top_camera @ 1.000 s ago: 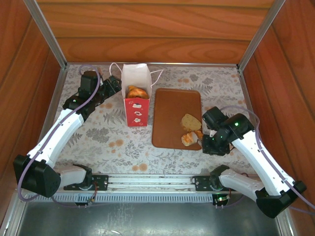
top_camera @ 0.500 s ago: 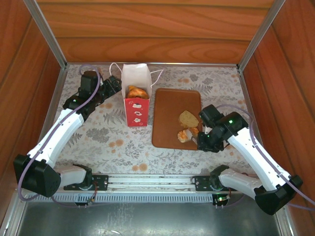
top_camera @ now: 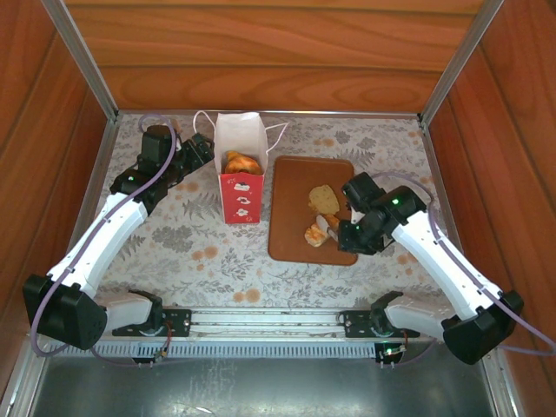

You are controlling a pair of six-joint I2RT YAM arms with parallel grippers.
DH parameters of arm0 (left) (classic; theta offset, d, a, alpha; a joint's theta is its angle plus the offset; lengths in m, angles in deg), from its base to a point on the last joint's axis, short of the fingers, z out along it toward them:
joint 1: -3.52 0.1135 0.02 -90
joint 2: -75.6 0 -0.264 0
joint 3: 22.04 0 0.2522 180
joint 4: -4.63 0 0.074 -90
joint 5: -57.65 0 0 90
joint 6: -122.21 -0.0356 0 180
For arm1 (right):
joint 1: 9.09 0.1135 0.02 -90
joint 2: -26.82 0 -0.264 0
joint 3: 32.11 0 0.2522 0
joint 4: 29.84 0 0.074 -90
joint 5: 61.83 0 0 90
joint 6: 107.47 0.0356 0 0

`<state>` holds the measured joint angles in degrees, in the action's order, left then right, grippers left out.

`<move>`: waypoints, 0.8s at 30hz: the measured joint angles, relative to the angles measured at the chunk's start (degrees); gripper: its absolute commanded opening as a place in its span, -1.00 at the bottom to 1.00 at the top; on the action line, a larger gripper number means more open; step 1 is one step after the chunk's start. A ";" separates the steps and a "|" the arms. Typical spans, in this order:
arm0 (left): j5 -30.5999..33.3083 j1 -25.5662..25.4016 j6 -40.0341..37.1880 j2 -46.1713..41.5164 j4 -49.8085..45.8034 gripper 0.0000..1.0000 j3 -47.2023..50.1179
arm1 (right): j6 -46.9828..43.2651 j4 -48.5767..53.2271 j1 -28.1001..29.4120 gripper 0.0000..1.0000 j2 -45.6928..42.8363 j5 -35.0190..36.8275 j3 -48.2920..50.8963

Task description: Place the fake bread into the paper bag

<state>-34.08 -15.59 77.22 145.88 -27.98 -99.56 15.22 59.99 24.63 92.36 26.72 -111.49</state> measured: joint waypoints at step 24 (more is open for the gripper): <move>1.09 0.50 0.00 -2.49 -0.46 0.76 1.77 | -9.77 3.30 1.36 -0.26 18.51 2.16 -11.65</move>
<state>-32.99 -15.09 77.22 143.39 -28.44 -97.79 5.45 63.29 25.98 110.88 28.88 -123.14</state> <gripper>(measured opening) 0.880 0.386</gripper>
